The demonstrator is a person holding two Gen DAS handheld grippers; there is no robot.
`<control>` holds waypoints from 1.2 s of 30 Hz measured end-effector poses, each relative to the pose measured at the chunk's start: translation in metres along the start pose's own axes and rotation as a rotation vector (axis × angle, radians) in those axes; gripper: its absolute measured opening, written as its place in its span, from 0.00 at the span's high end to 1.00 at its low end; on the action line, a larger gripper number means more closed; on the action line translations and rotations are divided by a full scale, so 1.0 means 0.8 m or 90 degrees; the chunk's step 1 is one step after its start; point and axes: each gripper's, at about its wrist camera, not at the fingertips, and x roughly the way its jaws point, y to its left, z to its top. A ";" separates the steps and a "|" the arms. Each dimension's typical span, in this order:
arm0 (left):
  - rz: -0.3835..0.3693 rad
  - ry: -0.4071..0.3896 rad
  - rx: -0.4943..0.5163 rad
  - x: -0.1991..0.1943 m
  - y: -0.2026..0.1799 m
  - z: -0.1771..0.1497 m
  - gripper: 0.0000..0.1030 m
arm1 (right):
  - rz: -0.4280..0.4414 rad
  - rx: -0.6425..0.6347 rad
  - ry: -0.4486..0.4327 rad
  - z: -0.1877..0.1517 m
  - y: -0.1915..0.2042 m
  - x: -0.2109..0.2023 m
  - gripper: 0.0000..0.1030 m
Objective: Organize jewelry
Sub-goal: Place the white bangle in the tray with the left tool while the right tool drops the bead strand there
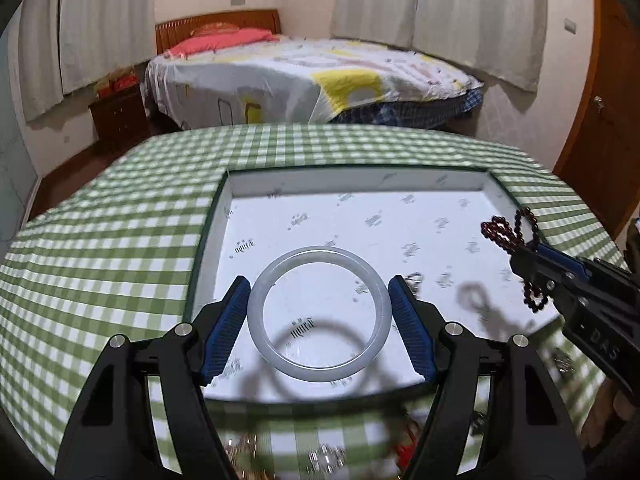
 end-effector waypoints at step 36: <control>0.007 0.042 -0.002 0.039 0.015 -0.004 0.21 | -0.017 0.015 0.051 -0.011 -0.015 0.021 0.55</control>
